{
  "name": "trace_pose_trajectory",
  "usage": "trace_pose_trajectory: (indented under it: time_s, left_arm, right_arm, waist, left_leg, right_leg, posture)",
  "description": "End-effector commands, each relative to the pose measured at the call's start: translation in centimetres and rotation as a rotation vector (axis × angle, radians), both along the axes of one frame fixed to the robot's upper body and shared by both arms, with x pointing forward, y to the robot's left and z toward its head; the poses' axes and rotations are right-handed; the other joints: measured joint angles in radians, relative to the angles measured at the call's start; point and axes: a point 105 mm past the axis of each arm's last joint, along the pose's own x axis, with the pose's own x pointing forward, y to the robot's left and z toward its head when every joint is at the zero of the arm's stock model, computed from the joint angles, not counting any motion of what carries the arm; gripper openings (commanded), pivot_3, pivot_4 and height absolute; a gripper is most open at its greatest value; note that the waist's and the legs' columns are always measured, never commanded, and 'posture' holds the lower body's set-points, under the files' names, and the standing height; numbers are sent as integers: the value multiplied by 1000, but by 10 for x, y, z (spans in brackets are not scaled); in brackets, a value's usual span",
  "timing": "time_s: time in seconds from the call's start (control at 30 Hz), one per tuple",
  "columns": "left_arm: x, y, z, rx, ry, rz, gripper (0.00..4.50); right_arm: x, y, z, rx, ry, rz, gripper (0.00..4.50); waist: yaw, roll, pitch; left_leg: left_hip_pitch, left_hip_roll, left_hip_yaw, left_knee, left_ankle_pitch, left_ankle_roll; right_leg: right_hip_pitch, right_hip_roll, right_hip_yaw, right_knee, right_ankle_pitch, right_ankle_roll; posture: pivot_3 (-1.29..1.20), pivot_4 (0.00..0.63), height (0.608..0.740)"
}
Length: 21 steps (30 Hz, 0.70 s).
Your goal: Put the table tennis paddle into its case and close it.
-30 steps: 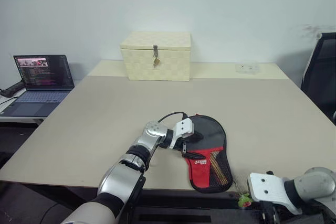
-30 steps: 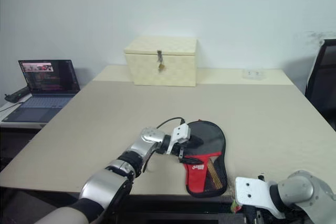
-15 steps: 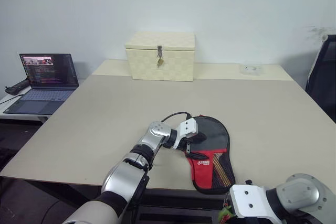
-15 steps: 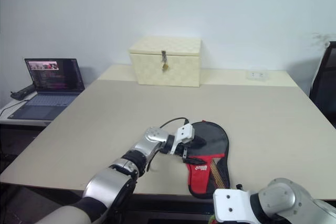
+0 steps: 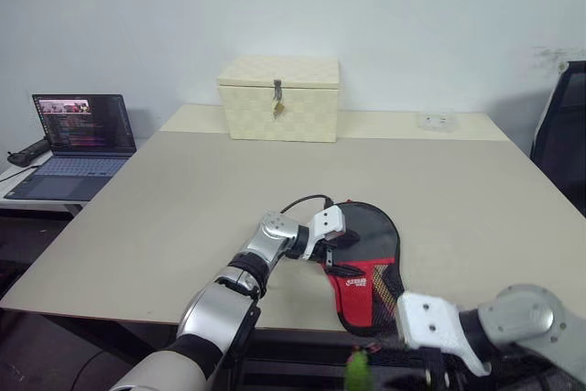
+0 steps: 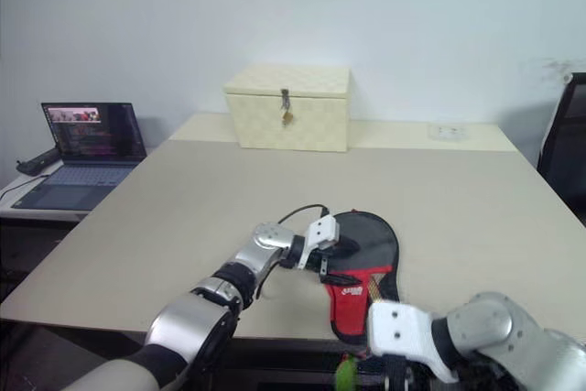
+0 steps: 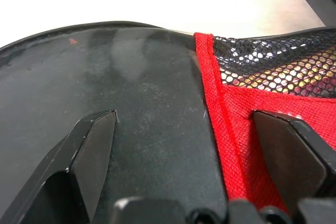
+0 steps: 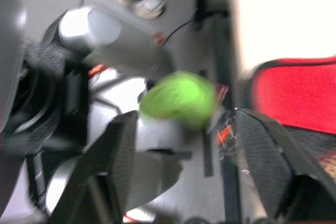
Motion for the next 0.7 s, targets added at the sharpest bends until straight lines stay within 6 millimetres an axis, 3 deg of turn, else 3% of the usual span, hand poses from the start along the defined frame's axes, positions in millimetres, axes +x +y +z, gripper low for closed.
trace_pose_trajectory:
  time_s: [0.03,0.23,0.37,0.6,0.7]
  left_arm:
    - [7,14,15,-65,-41,33,4500]
    - [6,51,60,-220,-70,30,4500]
    - [-9,96,82,-283,-41,119,4500]
    - [-55,151,88,-317,-18,384,4500]
    - [-59,159,91,-335,-48,499,4500]
  right_arm:
    - [34,-20,21,58,-98,-150,3064]
    - [89,-45,30,152,-257,-290,3064]
    - [123,-44,34,283,-351,-330,3064]
    - [164,-62,29,370,-381,-415,3064]
    - [178,-81,23,334,-398,-438,3064]
  waist:
    - [-2,0,0]
    - [-26,0,0]
    - [-44,0,1]
    - [-51,1,2]
    - [-36,0,2]
  left_leg:
    - [0,0,0,0,0,0]
    - [-1,1,2,-2,0,0]
    - [-1,3,3,-2,0,1]
    - [-1,7,2,-2,0,1]
    - [0,7,2,-1,0,1]
  right_leg:
    - [0,0,0,0,0,0]
    - [-3,1,2,2,0,-1]
    - [-5,2,4,4,2,-5]
    - [-8,-1,5,11,1,-9]
    - [-7,-1,5,10,1,-9]
  posture:
    - [0,150,740]
    - [0,150,740]
    - [0,150,740]
    - [0,150,740]
    - [0,150,740]
